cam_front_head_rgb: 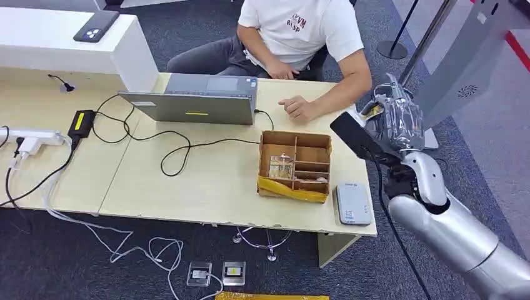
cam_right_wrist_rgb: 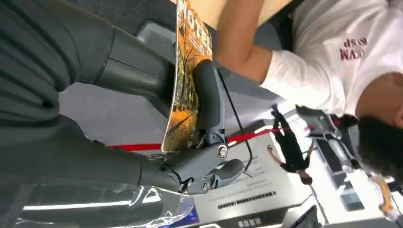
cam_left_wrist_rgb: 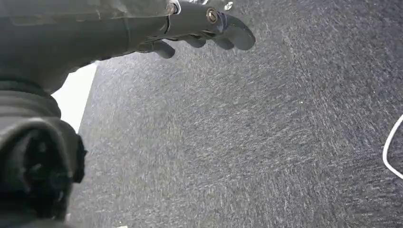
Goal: Pass the card to the sensor for recognition and then transmit it.
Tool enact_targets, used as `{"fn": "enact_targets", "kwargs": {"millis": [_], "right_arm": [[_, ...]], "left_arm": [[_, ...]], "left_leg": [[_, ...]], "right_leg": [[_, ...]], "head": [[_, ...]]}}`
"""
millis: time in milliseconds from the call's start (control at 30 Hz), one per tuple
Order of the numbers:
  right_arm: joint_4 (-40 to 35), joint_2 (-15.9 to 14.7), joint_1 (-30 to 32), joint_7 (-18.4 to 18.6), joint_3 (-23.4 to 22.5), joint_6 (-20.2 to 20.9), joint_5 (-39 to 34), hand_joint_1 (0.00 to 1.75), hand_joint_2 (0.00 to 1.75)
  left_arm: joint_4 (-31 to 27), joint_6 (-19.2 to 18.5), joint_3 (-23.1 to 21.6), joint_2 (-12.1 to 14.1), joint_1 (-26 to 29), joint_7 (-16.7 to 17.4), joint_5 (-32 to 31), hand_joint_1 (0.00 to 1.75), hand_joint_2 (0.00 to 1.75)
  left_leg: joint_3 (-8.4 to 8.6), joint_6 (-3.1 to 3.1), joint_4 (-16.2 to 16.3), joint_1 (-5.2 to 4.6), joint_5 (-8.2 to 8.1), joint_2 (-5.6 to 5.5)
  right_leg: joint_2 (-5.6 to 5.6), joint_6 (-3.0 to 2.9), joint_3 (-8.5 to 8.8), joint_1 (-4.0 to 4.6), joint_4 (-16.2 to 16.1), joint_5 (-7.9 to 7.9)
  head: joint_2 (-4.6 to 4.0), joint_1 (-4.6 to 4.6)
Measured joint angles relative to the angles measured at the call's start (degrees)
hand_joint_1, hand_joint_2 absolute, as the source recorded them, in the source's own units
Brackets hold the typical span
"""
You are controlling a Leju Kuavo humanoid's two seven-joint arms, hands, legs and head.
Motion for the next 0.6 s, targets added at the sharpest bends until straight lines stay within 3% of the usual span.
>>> {"fn": "enact_targets", "kwargs": {"millis": [600], "right_arm": [[3.8,-0.3,6.7,-1.1,1.2,-0.8,-2.0,1.75,1.75]], "left_arm": [[0.0,0.0,0.1,-0.2,0.0,0.0,0.5,0.00,0.00]], "left_leg": [[0.00,0.00,0.0,0.00,0.00,0.03]], "right_leg": [[0.03,0.00,-0.03,0.00,0.0,0.00]], "head": [[0.00,0.00]]}}
